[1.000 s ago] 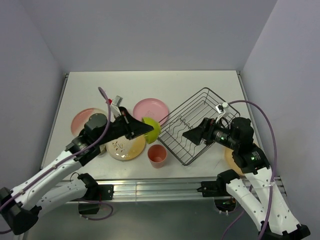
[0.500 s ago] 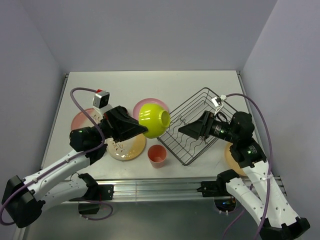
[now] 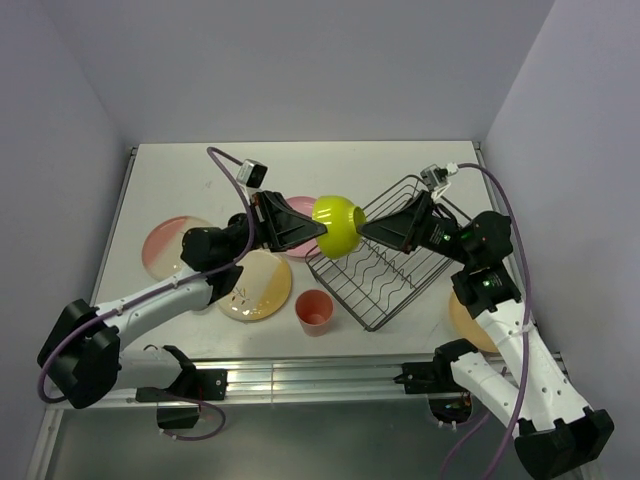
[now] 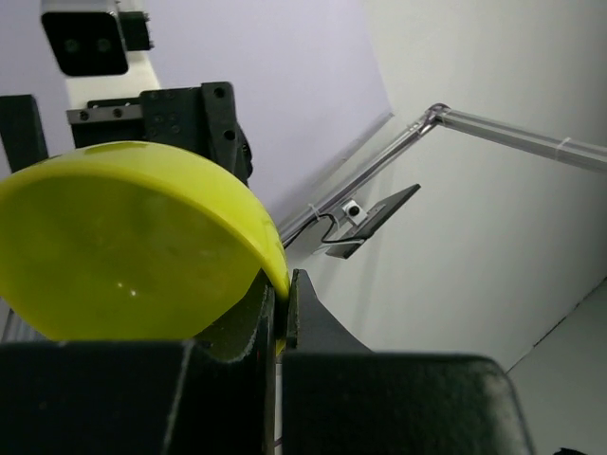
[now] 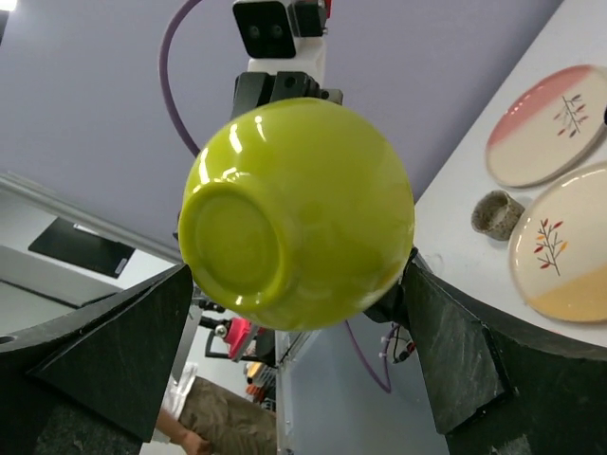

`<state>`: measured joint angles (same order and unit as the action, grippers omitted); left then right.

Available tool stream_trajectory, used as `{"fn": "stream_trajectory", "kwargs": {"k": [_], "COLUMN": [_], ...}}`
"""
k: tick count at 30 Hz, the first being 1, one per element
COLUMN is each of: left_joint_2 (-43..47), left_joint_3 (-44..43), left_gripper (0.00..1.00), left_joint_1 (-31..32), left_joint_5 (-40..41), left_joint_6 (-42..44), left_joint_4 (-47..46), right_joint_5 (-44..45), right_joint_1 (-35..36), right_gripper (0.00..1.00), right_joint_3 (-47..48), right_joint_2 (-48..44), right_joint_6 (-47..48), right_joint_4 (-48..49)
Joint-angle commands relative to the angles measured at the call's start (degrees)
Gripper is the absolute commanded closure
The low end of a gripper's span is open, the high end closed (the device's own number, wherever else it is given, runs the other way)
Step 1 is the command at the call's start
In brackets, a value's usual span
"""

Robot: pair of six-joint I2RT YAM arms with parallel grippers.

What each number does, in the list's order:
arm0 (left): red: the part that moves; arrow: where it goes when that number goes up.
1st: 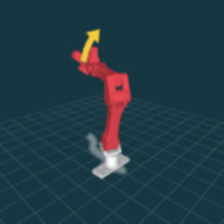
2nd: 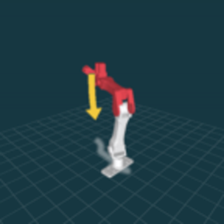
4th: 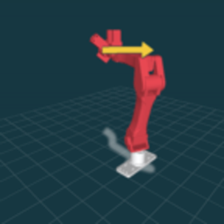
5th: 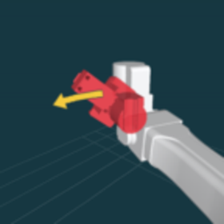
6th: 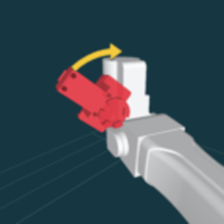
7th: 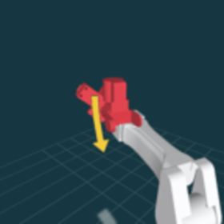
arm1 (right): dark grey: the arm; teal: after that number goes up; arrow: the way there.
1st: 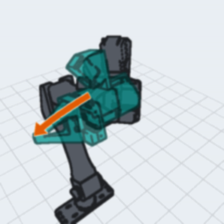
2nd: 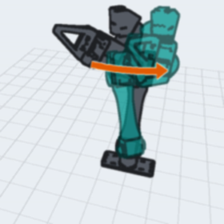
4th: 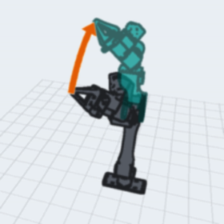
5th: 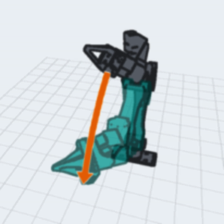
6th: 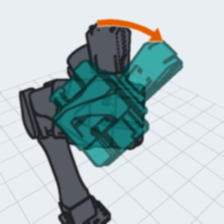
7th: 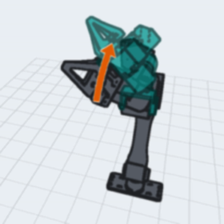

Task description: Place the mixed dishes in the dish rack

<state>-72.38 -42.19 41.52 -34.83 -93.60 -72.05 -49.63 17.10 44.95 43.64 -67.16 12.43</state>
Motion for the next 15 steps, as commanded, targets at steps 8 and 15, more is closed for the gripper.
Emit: {"fn": "stream_trajectory", "kwargs": {"k": [8, 15], "left_joint_2": [-0.7, 6.2], "left_joint_3": [-1.9, -0.4], "left_gripper": [1.00, 1.00], "left_joint_1": [-0.3, -0.6], "left_joint_5": [4.3, 10.6], "left_joint_6": [-6.1, 5.6], "left_joint_4": [-32.5, 2.2], "right_joint_5": [6.9, 16.7], "right_joint_1": [0.4, 1.2], "right_gripper": [0.01, 0.02], "right_joint_3": [12.3, 21.1], "right_joint_2": [-1.4, -0.8], "right_joint_6": [25.3, 39.1], "right_joint_4": [-23.4, -41.4]}}
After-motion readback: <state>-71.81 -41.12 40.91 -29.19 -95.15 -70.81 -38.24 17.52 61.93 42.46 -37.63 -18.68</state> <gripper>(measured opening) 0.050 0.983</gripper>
